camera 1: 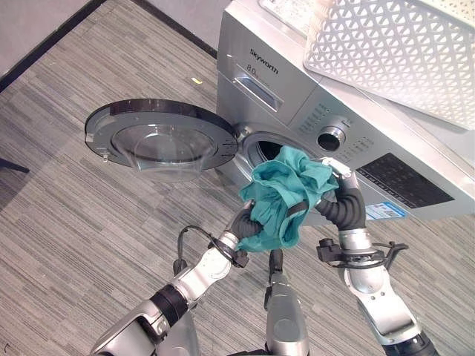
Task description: Grab the laundry basket,head to the washer,open it,put in the laundry and shut it.
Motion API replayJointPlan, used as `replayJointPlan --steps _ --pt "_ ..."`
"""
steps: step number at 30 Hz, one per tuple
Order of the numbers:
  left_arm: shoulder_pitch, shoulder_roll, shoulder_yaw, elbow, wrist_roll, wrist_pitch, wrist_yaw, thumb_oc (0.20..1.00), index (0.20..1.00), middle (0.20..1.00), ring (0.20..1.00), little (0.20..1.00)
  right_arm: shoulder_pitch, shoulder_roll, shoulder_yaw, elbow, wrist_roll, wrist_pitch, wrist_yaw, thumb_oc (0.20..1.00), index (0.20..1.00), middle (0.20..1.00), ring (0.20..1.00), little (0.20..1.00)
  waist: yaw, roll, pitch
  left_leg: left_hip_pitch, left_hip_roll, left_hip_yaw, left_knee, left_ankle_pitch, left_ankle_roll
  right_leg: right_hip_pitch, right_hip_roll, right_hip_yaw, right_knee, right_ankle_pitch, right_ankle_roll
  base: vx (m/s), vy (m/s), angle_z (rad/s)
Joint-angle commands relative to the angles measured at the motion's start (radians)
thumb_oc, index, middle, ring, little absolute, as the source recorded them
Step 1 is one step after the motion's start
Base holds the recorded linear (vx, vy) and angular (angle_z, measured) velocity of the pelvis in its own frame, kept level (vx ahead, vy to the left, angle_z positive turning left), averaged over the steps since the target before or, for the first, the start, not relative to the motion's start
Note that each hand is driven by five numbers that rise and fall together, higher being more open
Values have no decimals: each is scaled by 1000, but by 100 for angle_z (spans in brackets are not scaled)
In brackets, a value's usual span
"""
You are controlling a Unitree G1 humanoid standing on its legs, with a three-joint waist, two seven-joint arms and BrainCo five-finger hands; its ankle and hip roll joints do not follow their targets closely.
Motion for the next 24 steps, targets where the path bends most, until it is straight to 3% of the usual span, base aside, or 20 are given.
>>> replayJointPlan --steps 1,11,14,15,19,24 --pt "26 -34 25 -40 -29 -45 63 200 200 200 200 200 -13 -24 -51 -41 -49 -45 -80 1000 1000 1000 1000 1000 12 9 -23 140 186 99 -77 -34 -83 -109 -4 7 -24 26 -15 0 0 0" --pt "23 -30 30 -41 -10 -85 155 200 200 200 200 200 103 -13 -218 78 -267 -2 -362 1000 1000 1000 1000 1000 -26 36 12 90 183 109 -101 1 -91 -183 2 11 5 23 -13 -11 -2 -2" --pt "12 -35 39 -25 -2 -94 170 200 200 200 200 200 154 -21 -238 150 -293 6 -390 1000 1000 1000 1000 1000 -36 39 18 84 185 113 -103 4 -94 -198 5 19 9 24 -13 11 23 1" --pt "6 -35 44 -22 -6 -98 174 200 200 200 200 200 180 -19 -239 210 -272 3 -392 1000 1000 1000 1000 1000 -39 46 17 91 195 111 -103 -17 -103 -193 15 28 10 7 -3 57 32 2" --pt "-7 -36 59 -4 -12 -97 174 200 200 200 200 200 310 24 -271 448 -152 0 -360 1000 1000 1000 1000 1000 -66 35 23 90 198 119 -109 -10 -107 -204 15 30 14 12 -1 8 16 -1" --pt "-31 -39 73 36 -38 -79 133 200 200 200 200 200 377 106 -289 946 33 52 -259 1000 1000 1000 1000 1000 -93 26 35 93 195 121 -118 -6 -112 -209 5 30 29 16 -4 1 -1 -8"
